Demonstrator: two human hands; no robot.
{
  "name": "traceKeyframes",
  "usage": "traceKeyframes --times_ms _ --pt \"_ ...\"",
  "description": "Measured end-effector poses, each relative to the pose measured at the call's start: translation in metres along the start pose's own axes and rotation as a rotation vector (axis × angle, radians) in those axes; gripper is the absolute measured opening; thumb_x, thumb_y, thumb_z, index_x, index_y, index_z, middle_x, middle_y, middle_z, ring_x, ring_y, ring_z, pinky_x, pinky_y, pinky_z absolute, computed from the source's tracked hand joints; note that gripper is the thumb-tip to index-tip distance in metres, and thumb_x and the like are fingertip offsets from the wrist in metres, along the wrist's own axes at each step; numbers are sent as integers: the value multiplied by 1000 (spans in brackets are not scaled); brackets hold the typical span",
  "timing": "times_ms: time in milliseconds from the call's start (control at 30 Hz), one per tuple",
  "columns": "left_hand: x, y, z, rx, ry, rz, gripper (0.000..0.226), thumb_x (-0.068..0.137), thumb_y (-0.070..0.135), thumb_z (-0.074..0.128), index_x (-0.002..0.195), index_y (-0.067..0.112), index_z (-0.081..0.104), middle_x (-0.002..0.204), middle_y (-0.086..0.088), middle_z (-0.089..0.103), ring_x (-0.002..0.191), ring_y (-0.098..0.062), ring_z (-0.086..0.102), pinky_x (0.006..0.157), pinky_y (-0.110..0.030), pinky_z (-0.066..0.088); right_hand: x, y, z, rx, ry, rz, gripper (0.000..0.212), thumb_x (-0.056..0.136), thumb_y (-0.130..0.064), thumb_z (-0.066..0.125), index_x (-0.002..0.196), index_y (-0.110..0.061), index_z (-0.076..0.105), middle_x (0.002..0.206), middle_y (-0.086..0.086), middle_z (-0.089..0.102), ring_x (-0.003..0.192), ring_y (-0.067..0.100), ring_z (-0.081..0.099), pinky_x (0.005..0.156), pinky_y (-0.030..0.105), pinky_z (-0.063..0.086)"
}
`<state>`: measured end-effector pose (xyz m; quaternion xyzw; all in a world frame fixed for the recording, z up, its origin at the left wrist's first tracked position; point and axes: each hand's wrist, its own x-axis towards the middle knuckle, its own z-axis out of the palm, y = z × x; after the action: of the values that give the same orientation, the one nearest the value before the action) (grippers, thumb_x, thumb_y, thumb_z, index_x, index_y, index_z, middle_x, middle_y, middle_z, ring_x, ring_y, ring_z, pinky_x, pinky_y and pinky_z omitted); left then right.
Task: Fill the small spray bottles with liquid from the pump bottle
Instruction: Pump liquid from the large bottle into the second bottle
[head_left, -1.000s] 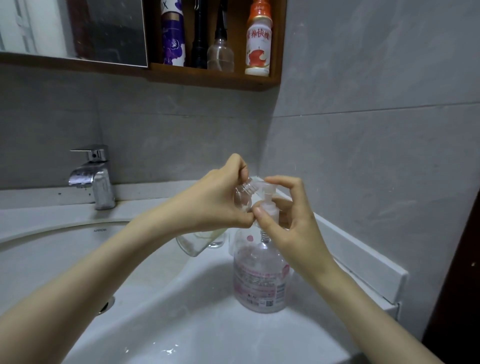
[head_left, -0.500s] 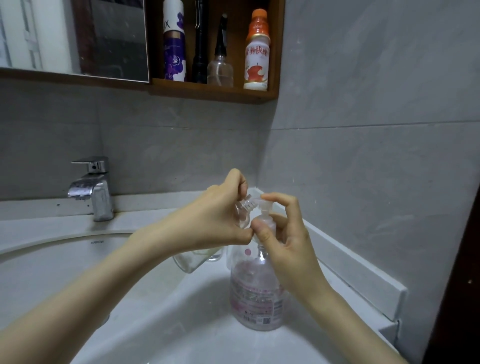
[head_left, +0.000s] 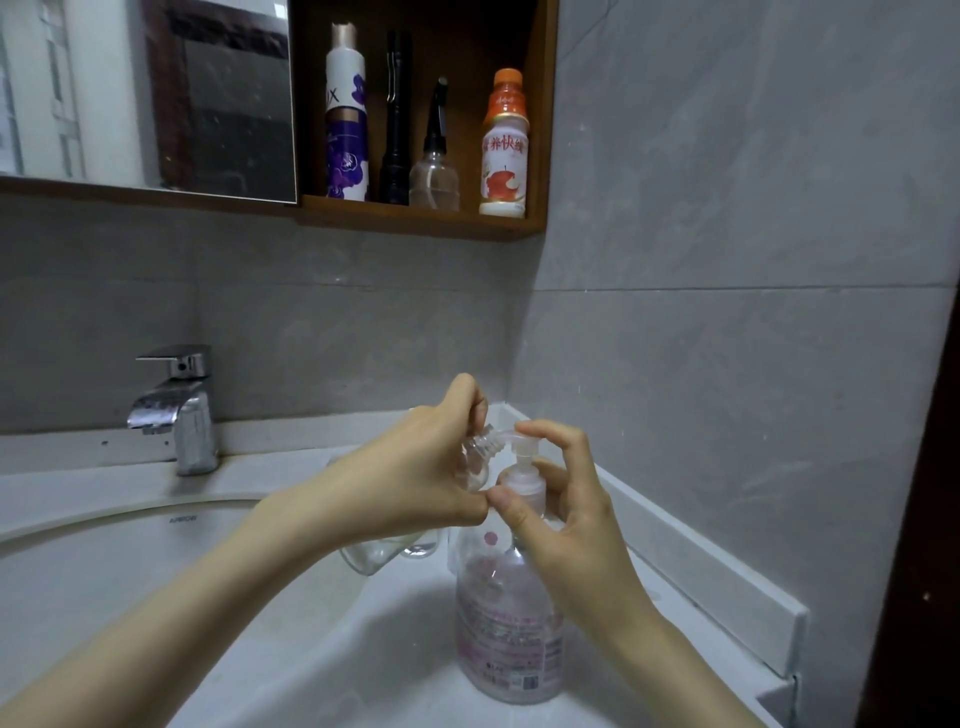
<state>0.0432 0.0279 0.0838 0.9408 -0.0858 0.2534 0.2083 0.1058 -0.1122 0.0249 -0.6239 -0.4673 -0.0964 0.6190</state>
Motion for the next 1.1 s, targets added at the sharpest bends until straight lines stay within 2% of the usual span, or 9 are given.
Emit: traceKeyframes --times_ms 133,233,300,433,567,667,767,967,1100 --pt "1 -1 0 0 8 13 45 69 10 70 83 21 28 61 -1 43 51 -12 32 48 -26 28 1 -3 -1 42 -8 -3 44 85 -6 65 99 -44 48 79 -5 70 64 6 63 59 15 48" --pt "1 0 1 6 15 22 46 69 10 70 82 21 28 58 4 42 51 -12 34 48 -23 29 2 -2 -1 59 16 -20 36 86 -6 65 100 -34 47 77 -1 70 62 4 62 57 12 46" --pt "1 -1 2 10 15 23 44 70 9 70 84 18 29 59 5 41 51 -10 35 48 -22 30 3 -1 0 54 26 -38 30 85 -12 65 99 -30 46 79 2 71 64 3 62 56 10 45" --pt "-1 -5 6 11 7 29 43 70 9 70 85 15 30 61 4 43 54 -9 36 49 -21 30 1 5 3 22 36 -37 24 80 -27 61 96 -36 45 78 3 70 59 6 61 58 11 44" --pt "-1 -7 3 -11 19 -6 45 69 11 71 84 19 29 64 -1 45 54 -10 33 51 -27 30 1 6 3 -29 6 -38 34 83 -28 60 105 -47 43 81 -5 69 63 8 63 65 22 49" --pt "1 -6 3 -17 14 -3 46 68 10 71 83 21 29 64 -2 46 54 -10 32 50 -27 30 1 6 2 -54 2 -34 37 83 -28 61 108 -49 43 84 -9 68 70 10 65 70 32 54" --pt "2 -4 3 -12 14 2 47 68 10 72 83 22 29 64 -2 45 54 -10 32 50 -27 30 1 5 1 -55 10 -25 37 81 -30 61 107 -51 43 83 -11 68 69 10 65 69 36 55" --pt "1 -6 3 1 16 8 46 68 13 72 84 21 29 65 -4 47 54 -11 32 51 -30 31 1 5 0 -36 21 -42 41 86 -16 64 105 -47 44 80 -13 68 66 6 64 66 23 51" --pt "2 -6 3 1 15 7 46 68 13 71 84 21 29 65 -4 47 54 -11 32 52 -32 31 1 4 0 -28 23 -48 42 87 -12 64 103 -45 44 78 -12 68 64 5 63 66 21 50"
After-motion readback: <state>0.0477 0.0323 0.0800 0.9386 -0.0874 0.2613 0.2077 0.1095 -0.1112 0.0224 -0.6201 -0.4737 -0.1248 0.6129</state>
